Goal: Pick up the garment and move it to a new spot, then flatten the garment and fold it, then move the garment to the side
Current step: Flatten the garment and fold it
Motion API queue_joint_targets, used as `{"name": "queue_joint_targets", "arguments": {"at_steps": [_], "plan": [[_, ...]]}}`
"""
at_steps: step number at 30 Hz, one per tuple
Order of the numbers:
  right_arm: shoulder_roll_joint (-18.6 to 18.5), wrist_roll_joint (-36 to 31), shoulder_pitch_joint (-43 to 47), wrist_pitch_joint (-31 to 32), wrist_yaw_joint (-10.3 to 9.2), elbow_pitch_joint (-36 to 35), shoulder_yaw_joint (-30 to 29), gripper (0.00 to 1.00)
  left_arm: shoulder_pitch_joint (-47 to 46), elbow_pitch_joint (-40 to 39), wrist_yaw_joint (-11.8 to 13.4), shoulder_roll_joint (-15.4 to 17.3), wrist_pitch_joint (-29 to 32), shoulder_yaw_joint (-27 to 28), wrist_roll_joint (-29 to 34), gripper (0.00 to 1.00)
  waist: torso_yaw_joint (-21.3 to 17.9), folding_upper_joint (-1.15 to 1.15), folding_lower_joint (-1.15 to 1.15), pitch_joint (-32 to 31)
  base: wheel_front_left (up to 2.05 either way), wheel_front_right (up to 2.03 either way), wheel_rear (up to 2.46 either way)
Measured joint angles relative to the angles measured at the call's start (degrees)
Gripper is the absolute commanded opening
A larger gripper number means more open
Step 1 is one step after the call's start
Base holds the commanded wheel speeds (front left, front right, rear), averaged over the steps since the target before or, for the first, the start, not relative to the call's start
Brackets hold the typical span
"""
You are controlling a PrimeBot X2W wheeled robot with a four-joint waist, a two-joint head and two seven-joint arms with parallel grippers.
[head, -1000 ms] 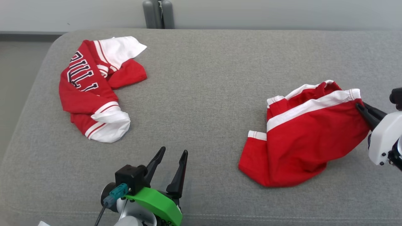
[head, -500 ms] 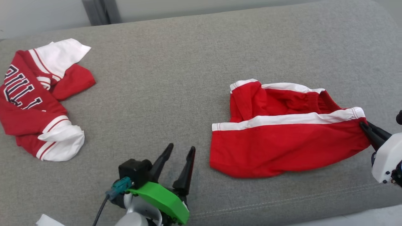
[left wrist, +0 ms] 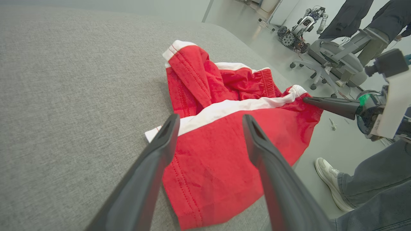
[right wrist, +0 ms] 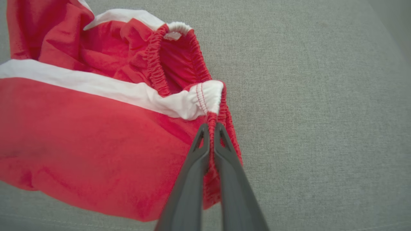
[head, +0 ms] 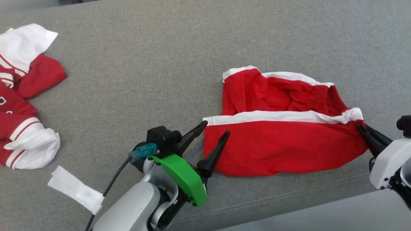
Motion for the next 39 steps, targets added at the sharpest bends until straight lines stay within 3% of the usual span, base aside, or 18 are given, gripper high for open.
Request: {"name": "queue_joint_targets", "arguments": {"at_steps": [5,9,25,39], "plan": [[1.3,-0.6,-1.3,-0.3,0.47,-0.5,1.0,0.0,-4.2,1.5,-2.7,0.5,2.7,-1.4,0.5,1.0,-1.0,0.0,0.0,1.6,0.0,0.0,0.0],[2.4,-0.9,-2.1,-1.1,0.52,-0.6,1.3,0.0,-7.3,3.9,-3.0,2.8,3.7,-2.1,3.2,1.0,-2.1,0.0,0.0,2.6,0.0,0.0,0.0],[5.1,-1.2,-2.9,-2.6,1.01,1.3,2.2,0.0,-11.6,10.3,-4.7,7.5,5.3,-5.0,3.6,1.0,-6.3,0.0,0.0,5.1,0.0,0.0,0.0],[5.7,-1.3,-3.1,-3.5,1.52,3.3,2.6,0.0,-13.8,12.3,-4.8,7.1,4.4,-9.8,1.1,1.0,-6.8,0.0,0.0,5.3,0.0,0.0,0.0]]}}
